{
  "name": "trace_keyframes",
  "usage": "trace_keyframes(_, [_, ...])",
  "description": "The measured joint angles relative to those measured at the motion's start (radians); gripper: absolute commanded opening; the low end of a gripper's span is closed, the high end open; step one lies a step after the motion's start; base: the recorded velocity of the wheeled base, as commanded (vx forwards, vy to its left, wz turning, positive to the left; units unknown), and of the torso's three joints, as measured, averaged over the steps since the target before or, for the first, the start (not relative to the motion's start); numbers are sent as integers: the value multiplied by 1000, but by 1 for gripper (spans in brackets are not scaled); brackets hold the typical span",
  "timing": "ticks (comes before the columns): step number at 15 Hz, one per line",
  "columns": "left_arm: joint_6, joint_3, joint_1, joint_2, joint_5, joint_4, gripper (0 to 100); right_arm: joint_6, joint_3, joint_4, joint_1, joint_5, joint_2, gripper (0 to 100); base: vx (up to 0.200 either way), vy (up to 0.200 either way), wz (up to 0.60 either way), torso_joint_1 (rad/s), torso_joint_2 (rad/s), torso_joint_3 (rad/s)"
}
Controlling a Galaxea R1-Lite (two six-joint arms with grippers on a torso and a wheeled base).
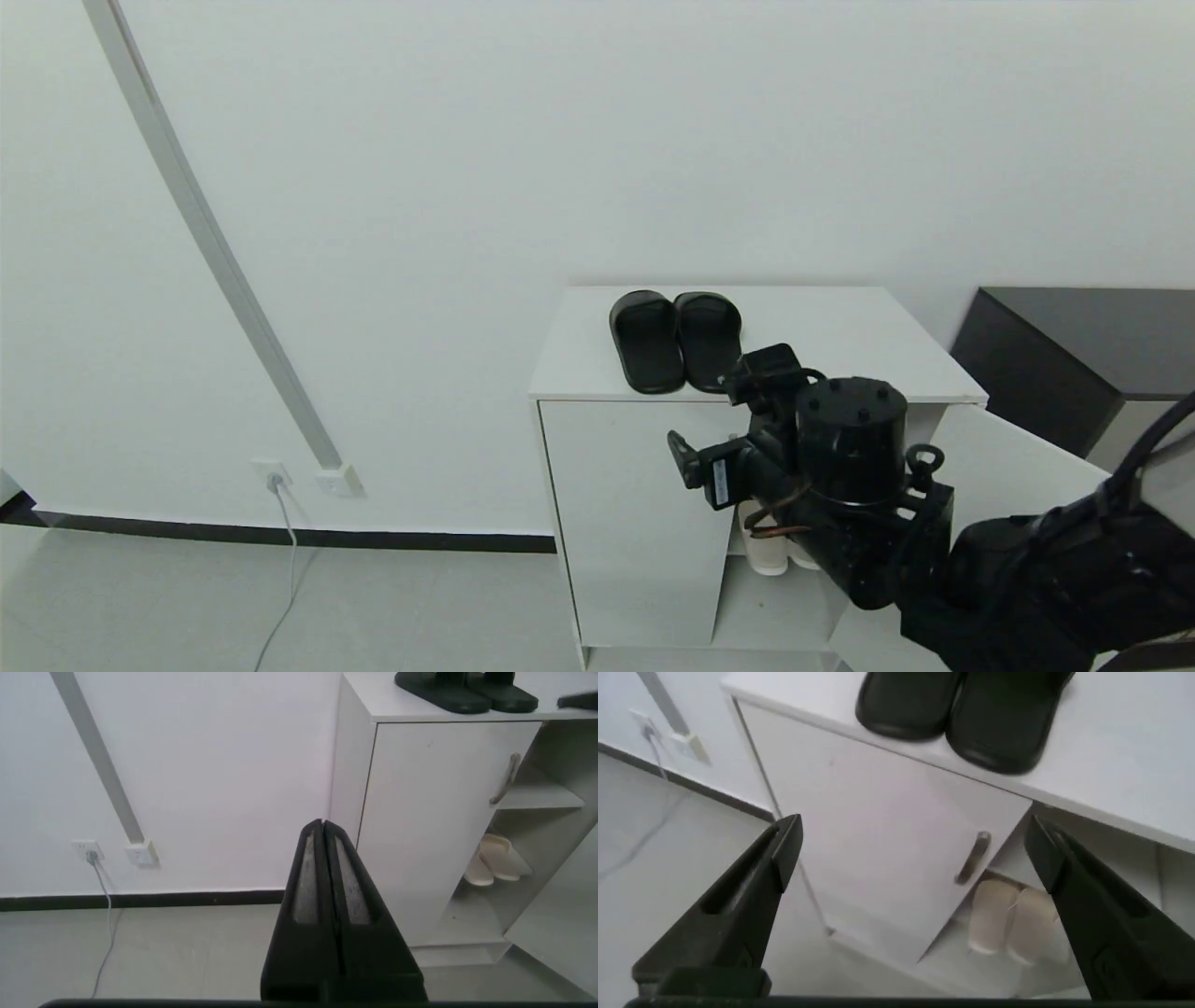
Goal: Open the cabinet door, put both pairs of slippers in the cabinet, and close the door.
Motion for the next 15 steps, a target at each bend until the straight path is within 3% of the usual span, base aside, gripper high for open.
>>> trace_keyframes(3, [2,0,0,0,0,0,0,153,-164,297,17,-30,-69,100,0,0,0,0,0,0])
trace_keyframes(8, [1,0,0,0,0,0,0,177,-216,315,30,-41,-95,100,0,0,0,0,0,0])
trace_keyframes(15, [0,0,0,0,0,0,0,180,-207,311,28,-41,-82,100,200,0,0,7,2,2])
